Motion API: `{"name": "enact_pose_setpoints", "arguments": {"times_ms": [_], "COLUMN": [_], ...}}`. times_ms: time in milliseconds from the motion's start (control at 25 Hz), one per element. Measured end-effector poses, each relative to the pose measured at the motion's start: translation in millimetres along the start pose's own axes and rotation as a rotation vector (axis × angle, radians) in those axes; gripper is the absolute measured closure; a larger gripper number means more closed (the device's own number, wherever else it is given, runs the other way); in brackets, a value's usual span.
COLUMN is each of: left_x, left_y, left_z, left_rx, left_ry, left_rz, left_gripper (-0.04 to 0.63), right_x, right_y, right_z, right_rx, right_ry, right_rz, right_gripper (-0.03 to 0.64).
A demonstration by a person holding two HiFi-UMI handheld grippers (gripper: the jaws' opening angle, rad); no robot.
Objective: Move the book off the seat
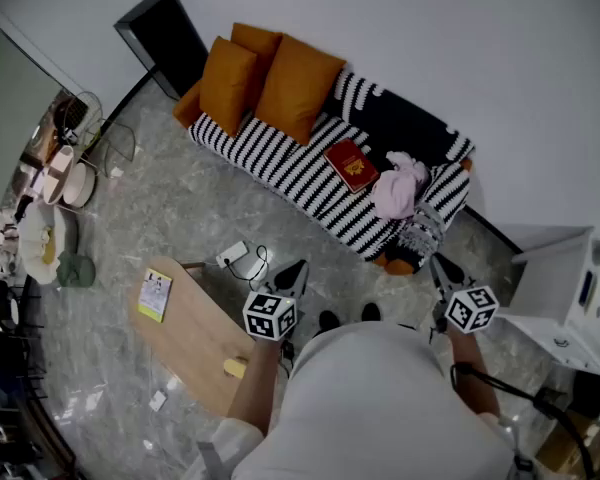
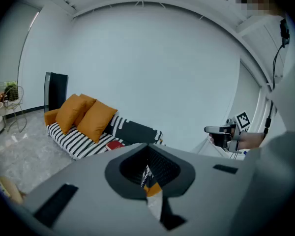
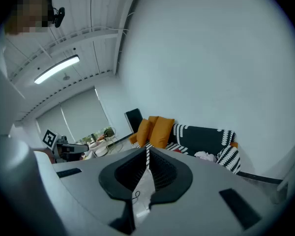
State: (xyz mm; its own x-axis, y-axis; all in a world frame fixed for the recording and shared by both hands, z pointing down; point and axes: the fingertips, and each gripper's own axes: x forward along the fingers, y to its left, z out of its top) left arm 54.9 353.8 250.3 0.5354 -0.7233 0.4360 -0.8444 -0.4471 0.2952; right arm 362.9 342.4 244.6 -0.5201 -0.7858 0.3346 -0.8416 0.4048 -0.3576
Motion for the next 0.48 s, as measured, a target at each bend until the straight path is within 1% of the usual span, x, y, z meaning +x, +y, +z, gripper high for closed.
{"name": "enact_pose_setpoints", "arguments": {"times_ms": [480], "left_x": [3.1], "left_y": [-2.4], "left_z": [0.1], "left_rx": [0.002], "left_ry": [0.009], "left_rz": [-0.010], "left_gripper": [0.594], "right_x": [1.5], "right_y": [3.6], "right_z": [1.4], "right_rx": [-0.005], "right_ry": [0.005], "right_rz": [0.003], "right_gripper": [0.571]}}
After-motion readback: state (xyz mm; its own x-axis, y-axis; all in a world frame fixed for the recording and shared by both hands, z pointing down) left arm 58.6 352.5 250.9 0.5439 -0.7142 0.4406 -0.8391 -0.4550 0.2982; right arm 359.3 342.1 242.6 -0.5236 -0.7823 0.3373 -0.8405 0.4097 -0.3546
